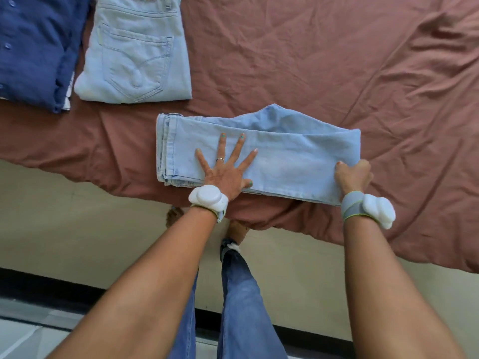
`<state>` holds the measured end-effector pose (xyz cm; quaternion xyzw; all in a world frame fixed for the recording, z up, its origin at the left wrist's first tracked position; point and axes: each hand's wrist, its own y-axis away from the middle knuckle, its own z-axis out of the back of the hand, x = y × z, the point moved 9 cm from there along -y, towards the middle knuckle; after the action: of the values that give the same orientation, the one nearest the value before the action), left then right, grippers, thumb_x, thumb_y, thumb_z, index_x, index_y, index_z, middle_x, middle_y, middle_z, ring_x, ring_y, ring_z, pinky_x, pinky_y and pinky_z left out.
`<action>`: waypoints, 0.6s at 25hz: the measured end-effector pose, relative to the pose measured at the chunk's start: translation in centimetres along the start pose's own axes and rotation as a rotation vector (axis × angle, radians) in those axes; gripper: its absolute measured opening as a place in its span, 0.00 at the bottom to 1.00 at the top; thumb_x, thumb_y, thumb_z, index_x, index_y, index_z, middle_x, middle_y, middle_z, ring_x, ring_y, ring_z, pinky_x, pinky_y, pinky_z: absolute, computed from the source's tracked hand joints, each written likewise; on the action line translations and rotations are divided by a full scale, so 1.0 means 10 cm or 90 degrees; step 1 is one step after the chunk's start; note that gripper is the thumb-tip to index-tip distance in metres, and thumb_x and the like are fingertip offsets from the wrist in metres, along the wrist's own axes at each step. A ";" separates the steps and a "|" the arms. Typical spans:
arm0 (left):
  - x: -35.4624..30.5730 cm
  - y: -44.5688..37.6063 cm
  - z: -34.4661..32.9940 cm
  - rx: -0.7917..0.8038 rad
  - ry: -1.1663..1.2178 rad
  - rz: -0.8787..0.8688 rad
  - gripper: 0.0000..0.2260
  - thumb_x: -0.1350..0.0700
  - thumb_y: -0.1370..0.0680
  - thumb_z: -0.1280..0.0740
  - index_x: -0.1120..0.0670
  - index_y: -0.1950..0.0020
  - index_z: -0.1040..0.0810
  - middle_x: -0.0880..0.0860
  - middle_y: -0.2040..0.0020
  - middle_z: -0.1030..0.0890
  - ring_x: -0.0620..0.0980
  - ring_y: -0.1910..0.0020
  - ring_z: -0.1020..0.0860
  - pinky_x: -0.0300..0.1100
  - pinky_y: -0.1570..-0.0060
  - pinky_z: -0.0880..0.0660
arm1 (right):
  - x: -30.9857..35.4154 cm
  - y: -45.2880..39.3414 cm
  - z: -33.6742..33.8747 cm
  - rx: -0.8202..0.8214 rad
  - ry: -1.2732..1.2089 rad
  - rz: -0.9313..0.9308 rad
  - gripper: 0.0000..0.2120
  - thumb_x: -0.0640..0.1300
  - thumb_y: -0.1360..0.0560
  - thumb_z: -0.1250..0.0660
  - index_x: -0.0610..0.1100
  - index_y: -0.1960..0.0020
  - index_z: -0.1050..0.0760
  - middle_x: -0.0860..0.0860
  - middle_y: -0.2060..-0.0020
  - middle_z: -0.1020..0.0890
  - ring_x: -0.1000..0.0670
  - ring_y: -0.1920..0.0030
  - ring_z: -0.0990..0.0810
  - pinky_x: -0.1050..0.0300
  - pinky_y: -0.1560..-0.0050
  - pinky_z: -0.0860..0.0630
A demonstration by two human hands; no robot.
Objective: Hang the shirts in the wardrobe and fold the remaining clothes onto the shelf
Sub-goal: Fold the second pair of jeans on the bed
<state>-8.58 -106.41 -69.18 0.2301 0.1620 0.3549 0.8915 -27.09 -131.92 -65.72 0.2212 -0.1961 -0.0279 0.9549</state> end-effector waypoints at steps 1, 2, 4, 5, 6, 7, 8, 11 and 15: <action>-0.08 -0.05 -0.01 -0.005 -0.011 -0.005 0.39 0.36 0.25 0.39 0.37 0.24 0.63 0.45 0.23 0.68 0.57 0.25 0.69 0.77 0.40 0.65 | 0.00 0.02 0.01 -0.008 0.000 0.005 0.20 0.43 0.24 0.35 0.31 0.38 0.29 0.33 0.38 0.25 0.34 0.37 0.28 0.48 0.38 0.32; -0.18 -0.10 -0.03 -0.008 -0.022 -0.021 0.41 0.38 0.25 0.37 0.40 0.23 0.63 0.46 0.23 0.67 0.56 0.24 0.67 0.77 0.39 0.64 | -0.01 0.03 0.01 -0.013 -0.007 0.004 0.20 0.43 0.25 0.35 0.32 0.38 0.29 0.33 0.39 0.25 0.34 0.37 0.28 0.48 0.39 0.32; -0.34 -0.18 -0.08 0.009 -0.021 -0.055 0.43 0.39 0.26 0.36 0.43 0.23 0.63 0.47 0.23 0.67 0.53 0.23 0.66 0.77 0.37 0.62 | 0.01 0.04 0.00 -0.016 -0.034 0.006 0.19 0.44 0.26 0.35 0.34 0.40 0.28 0.35 0.41 0.24 0.35 0.39 0.27 0.49 0.41 0.30; -0.39 -0.22 -0.10 0.028 -0.011 -0.058 0.44 0.38 0.26 0.36 0.42 0.23 0.64 0.46 0.23 0.68 0.51 0.23 0.66 0.77 0.37 0.61 | 0.03 0.03 0.02 -0.017 -0.040 0.009 0.18 0.44 0.27 0.35 0.35 0.40 0.27 0.36 0.42 0.23 0.36 0.40 0.26 0.50 0.42 0.29; -0.40 -0.25 -0.13 0.042 -0.001 -0.047 0.46 0.36 0.27 0.35 0.41 0.23 0.65 0.45 0.23 0.68 0.50 0.23 0.65 0.76 0.37 0.61 | 0.03 0.03 0.01 -0.016 -0.049 0.016 0.18 0.45 0.28 0.35 0.36 0.41 0.27 0.37 0.44 0.22 0.36 0.42 0.26 0.50 0.43 0.29; -0.39 -0.27 -0.16 0.052 0.002 -0.032 0.47 0.35 0.29 0.34 0.40 0.24 0.66 0.45 0.23 0.68 0.50 0.23 0.64 0.76 0.38 0.60 | 0.02 0.04 -0.01 -0.010 -0.060 0.024 0.18 0.46 0.29 0.35 0.37 0.43 0.26 0.38 0.45 0.21 0.37 0.43 0.25 0.50 0.44 0.28; -0.39 -0.30 -0.16 0.055 -0.004 -0.023 0.49 0.34 0.30 0.33 0.39 0.24 0.67 0.44 0.23 0.68 0.50 0.23 0.64 0.77 0.39 0.61 | 0.02 0.06 -0.01 -0.008 -0.076 0.034 0.17 0.47 0.30 0.35 0.38 0.44 0.26 0.39 0.47 0.20 0.38 0.44 0.24 0.50 0.45 0.27; -0.39 -0.37 -0.10 0.015 -0.084 -0.033 0.50 0.30 0.32 0.36 0.40 0.24 0.68 0.46 0.22 0.66 0.52 0.23 0.64 0.75 0.42 0.70 | 0.05 0.15 0.08 -0.011 -0.135 0.062 0.13 0.47 0.32 0.32 0.41 0.51 0.23 0.45 0.55 0.17 0.43 0.52 0.19 0.51 0.52 0.23; -0.38 -0.38 -0.09 0.039 -0.144 -0.071 0.50 0.26 0.33 0.39 0.42 0.24 0.68 0.49 0.22 0.64 0.55 0.23 0.64 0.70 0.37 0.71 | 0.43 0.37 0.12 0.151 -0.314 0.146 0.09 0.39 0.33 0.26 0.43 0.55 0.24 0.49 0.63 0.18 0.50 0.62 0.20 0.52 0.58 0.20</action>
<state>-9.46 -111.25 -71.52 0.2862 0.0838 0.2712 0.9151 -23.73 -129.65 -61.56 0.2944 -0.4482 0.0507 0.8425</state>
